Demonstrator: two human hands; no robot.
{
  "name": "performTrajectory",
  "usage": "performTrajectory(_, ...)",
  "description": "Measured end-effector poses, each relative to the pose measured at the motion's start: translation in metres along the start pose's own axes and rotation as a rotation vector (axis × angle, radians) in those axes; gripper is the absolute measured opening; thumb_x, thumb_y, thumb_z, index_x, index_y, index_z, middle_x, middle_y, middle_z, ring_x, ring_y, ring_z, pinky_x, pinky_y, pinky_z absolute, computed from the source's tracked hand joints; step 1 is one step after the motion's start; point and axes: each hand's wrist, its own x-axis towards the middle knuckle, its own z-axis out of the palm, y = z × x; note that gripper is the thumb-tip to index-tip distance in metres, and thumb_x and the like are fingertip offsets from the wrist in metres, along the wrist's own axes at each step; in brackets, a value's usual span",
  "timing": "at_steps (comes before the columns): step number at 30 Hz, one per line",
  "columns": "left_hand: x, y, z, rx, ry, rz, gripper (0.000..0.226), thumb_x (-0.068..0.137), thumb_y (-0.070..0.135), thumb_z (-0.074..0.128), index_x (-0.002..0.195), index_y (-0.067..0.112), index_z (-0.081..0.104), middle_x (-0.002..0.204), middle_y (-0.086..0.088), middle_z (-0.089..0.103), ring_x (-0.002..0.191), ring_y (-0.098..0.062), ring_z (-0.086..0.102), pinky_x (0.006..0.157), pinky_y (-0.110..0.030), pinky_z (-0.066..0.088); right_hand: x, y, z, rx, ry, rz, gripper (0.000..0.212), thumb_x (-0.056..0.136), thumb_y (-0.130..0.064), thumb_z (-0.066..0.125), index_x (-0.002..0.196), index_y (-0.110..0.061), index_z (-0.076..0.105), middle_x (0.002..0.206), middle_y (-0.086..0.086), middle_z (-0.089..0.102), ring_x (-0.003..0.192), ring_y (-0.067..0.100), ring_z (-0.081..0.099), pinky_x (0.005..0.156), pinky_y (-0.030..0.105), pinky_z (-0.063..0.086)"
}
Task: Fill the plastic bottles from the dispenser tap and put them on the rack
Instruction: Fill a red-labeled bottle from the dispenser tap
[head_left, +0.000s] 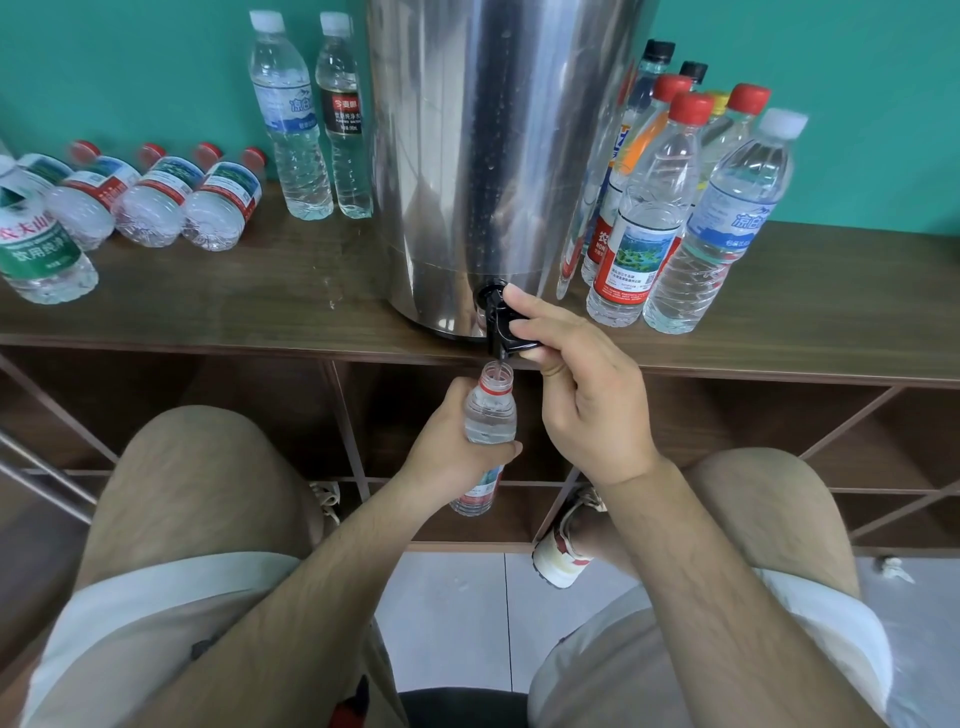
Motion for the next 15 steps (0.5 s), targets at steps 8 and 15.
performTrajectory(8, -0.003, 0.007, -0.002, 0.004, -0.006, -0.012, 0.071, 0.081, 0.024, 0.088, 0.136, 0.029, 0.044, 0.126, 0.007, 0.061, 0.120, -0.019, 0.062, 0.107, -0.045, 0.053, 0.004, -0.002, -0.001, -0.027, 0.037, -0.014, 0.033, 0.102, 0.006, 0.048, 0.123, -0.013, 0.065, 0.140, 0.001, 0.064, 0.131, 0.015, 0.062, 0.103, 0.040, 0.056)
performTrajectory(15, -0.005, 0.009, -0.003, -0.023, -0.017, 0.002, 0.063, 0.081, 0.023, 0.088, 0.127, 0.031, 0.045, 0.113, 0.011, 0.062, 0.111, -0.016, 0.064, 0.104, -0.043, 0.054, 0.046, -0.006, -0.008, -0.034, 0.020, 0.083, 0.022, 0.108, -0.013, 0.052, 0.111, -0.009, 0.073, 0.102, -0.004, 0.074, 0.095, 0.014, 0.068, 0.086, 0.037, 0.056)
